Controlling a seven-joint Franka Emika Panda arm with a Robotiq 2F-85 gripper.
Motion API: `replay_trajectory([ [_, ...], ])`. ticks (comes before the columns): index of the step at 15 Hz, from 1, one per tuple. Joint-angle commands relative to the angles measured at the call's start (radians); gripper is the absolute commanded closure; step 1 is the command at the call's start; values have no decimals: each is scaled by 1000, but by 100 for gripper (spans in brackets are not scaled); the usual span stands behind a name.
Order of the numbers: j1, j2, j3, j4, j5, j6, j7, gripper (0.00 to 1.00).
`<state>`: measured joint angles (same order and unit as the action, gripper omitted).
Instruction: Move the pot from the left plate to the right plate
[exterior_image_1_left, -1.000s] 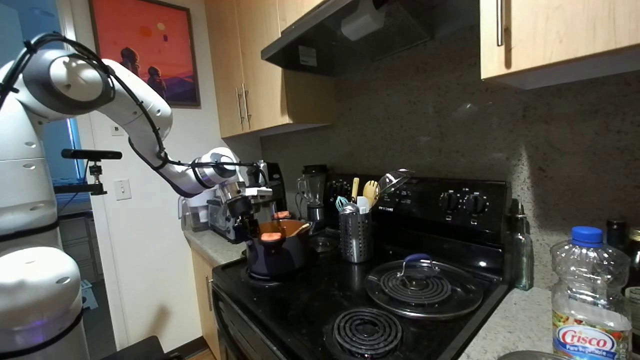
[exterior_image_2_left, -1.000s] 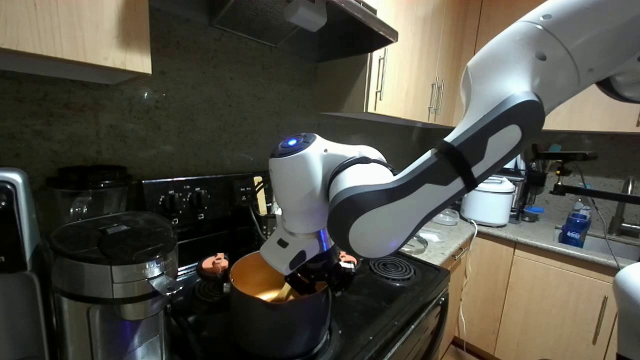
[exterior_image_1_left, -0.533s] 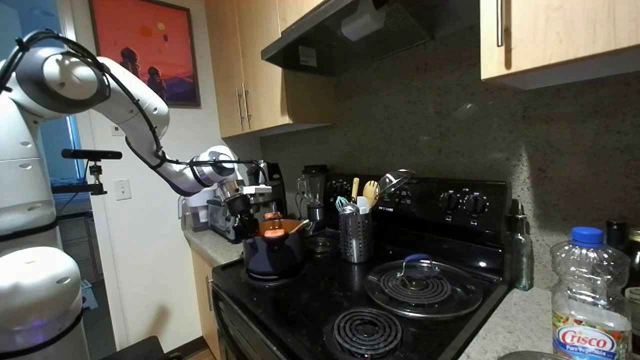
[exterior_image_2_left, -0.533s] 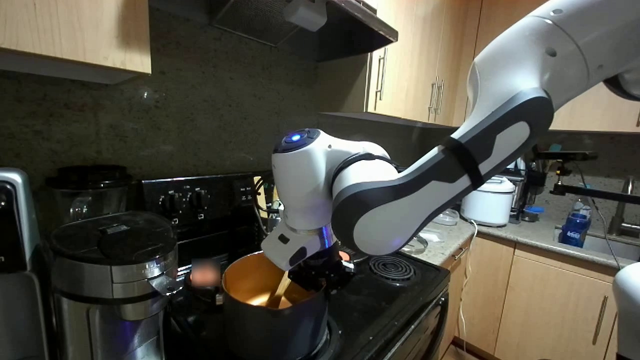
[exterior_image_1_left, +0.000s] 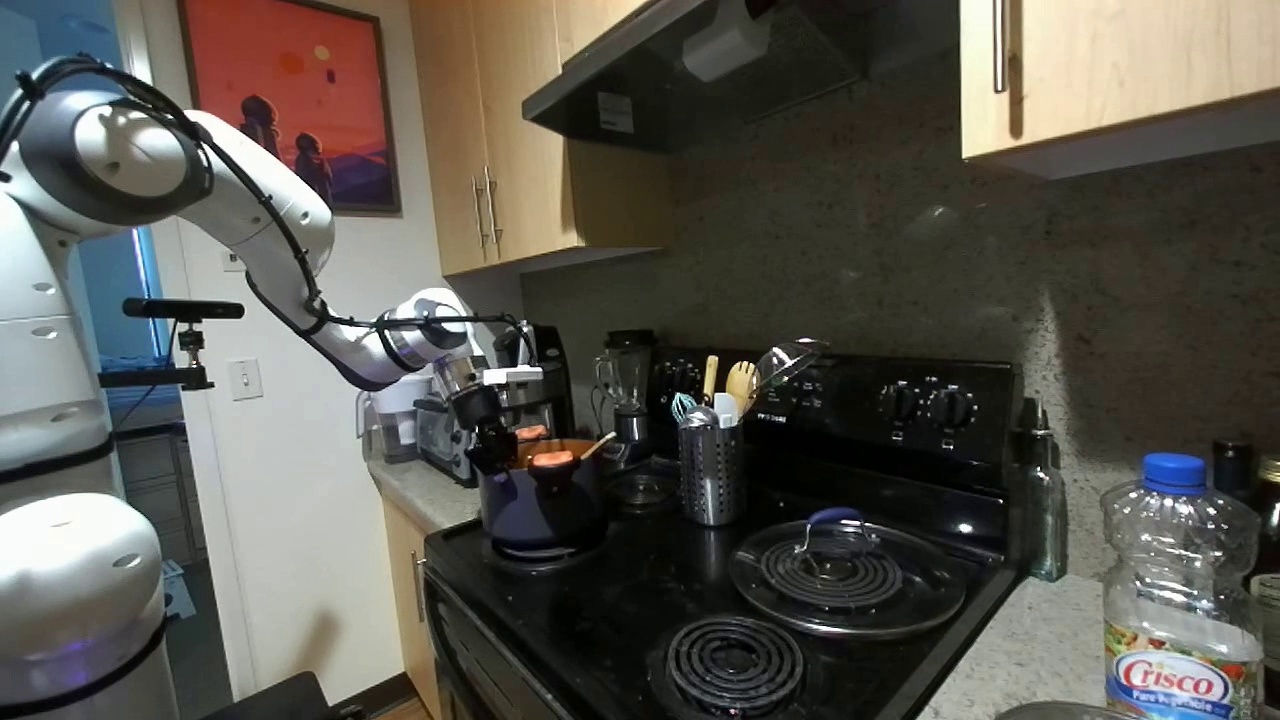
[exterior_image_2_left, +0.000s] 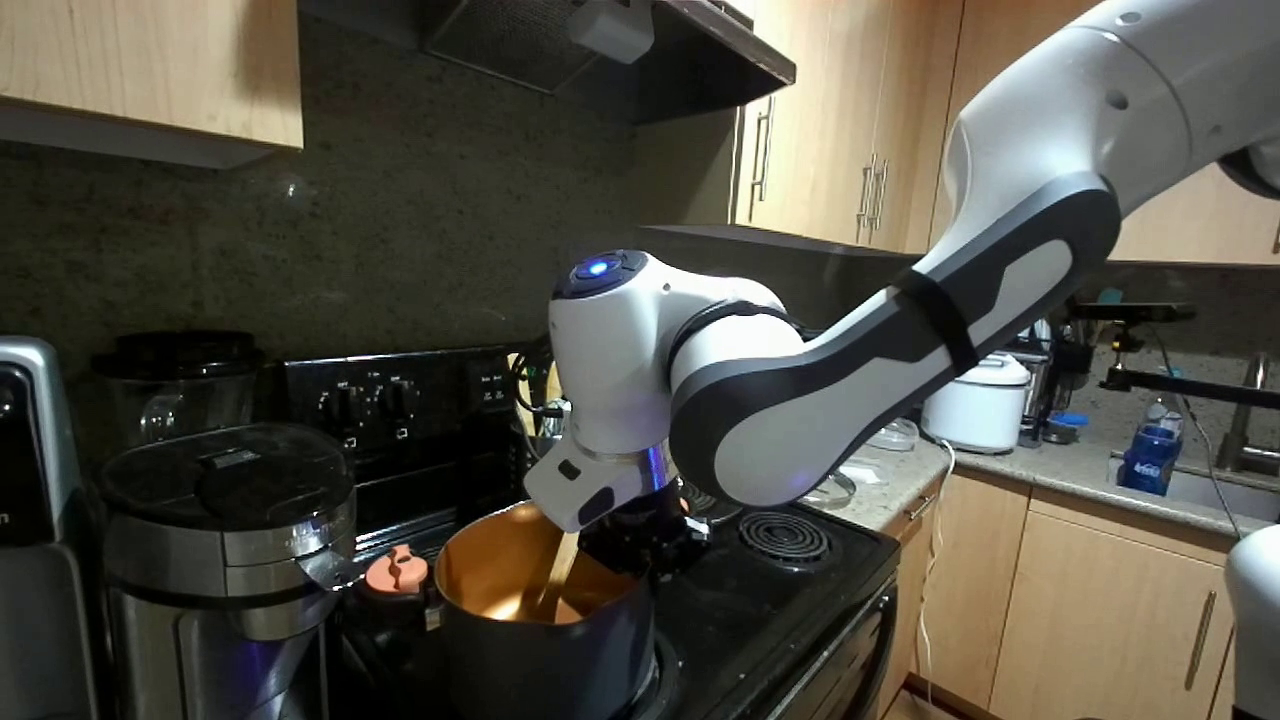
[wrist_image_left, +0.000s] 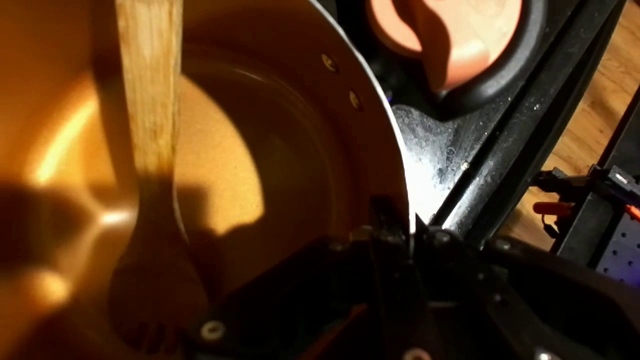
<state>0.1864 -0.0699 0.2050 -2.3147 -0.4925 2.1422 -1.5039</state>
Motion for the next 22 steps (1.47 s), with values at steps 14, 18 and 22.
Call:
replay_trajectory([
  [14,-20,-44,-55,-56,11,84,20,94],
  [18,-20,-76,-64,-83,12,100,22,94],
  [22,-20,-127,-69,-117,9,102,39,94],
])
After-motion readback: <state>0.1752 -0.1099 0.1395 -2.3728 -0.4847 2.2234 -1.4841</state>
